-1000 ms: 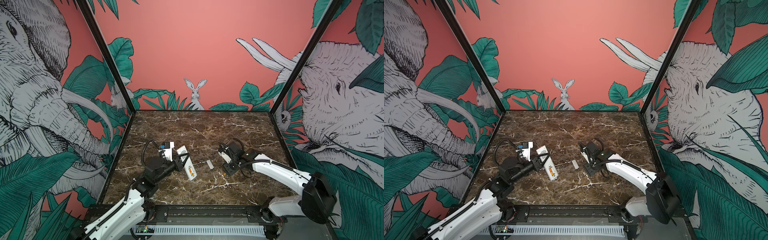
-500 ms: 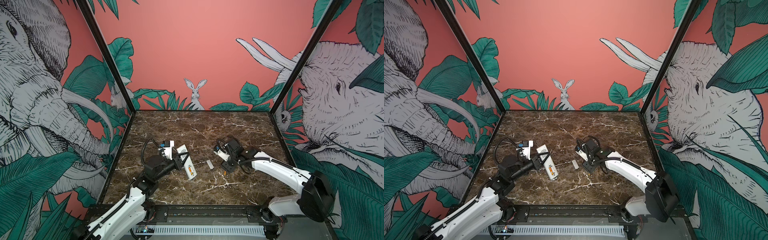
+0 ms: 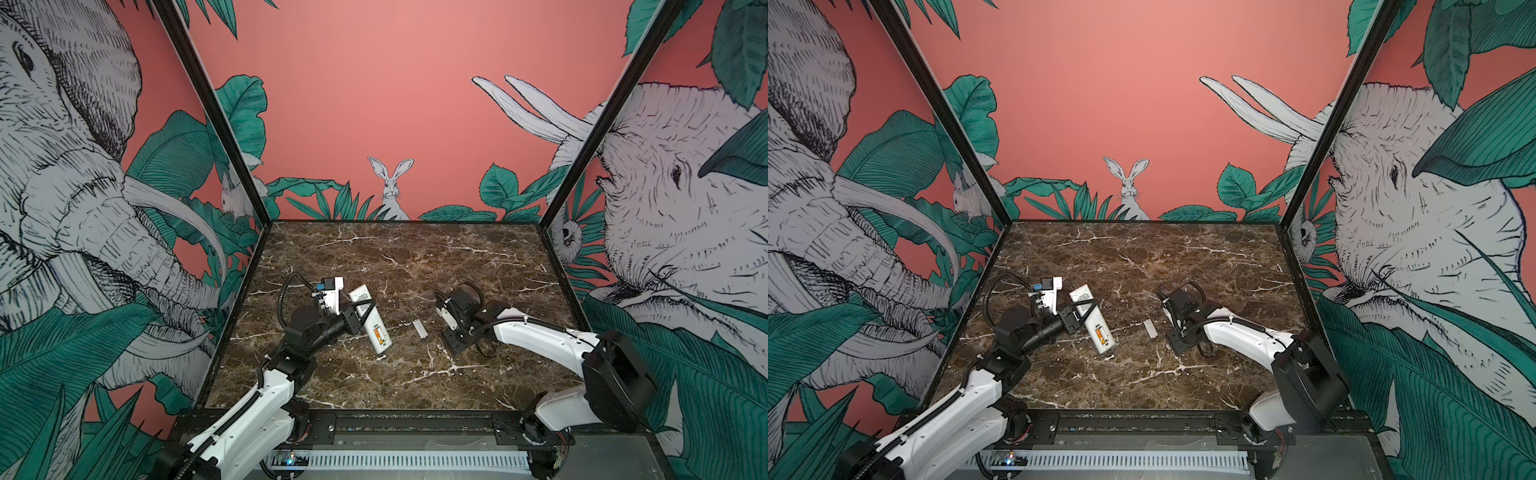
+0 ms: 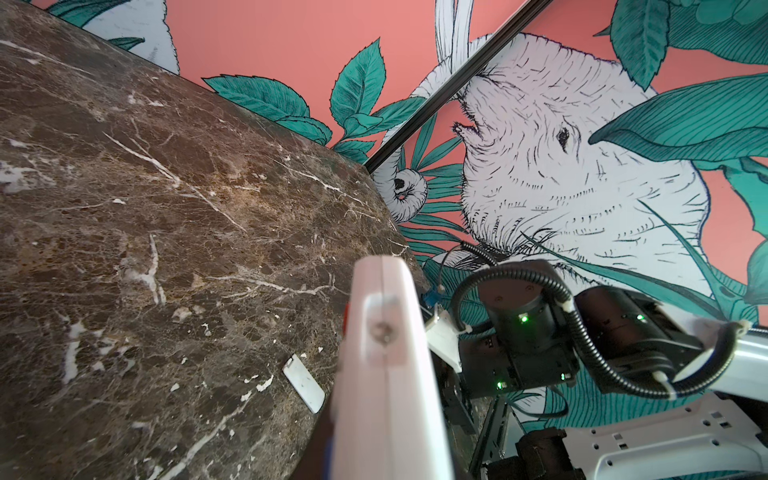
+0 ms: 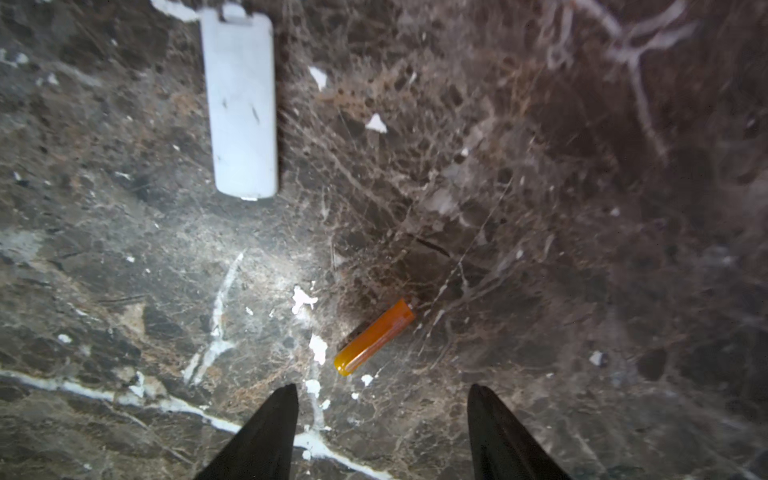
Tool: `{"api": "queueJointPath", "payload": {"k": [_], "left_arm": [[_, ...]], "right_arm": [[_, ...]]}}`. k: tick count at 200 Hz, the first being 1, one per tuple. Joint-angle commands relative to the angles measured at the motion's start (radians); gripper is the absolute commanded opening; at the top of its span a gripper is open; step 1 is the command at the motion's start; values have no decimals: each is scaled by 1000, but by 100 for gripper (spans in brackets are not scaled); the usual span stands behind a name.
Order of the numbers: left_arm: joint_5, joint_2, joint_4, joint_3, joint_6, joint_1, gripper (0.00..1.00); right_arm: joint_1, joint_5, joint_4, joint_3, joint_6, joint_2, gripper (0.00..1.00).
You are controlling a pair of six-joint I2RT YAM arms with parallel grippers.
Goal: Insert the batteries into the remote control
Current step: 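Lower the right gripper over the orange battery and close on it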
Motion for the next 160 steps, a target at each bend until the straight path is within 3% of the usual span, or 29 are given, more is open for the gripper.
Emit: {"api": "queueJointPath", "payload": {"k": [1, 134, 160], "left_arm": [[45, 0, 96, -13, -25, 24, 0], [89, 18, 134, -23, -45, 72, 0], [91, 15, 132, -24, -52, 77, 0]], "right_arm": [[-4, -60, 91, -59, 131, -47, 67], [-6, -1, 127, -26, 133, 110, 63], [-5, -3, 123, -21, 114, 126, 49]]}}
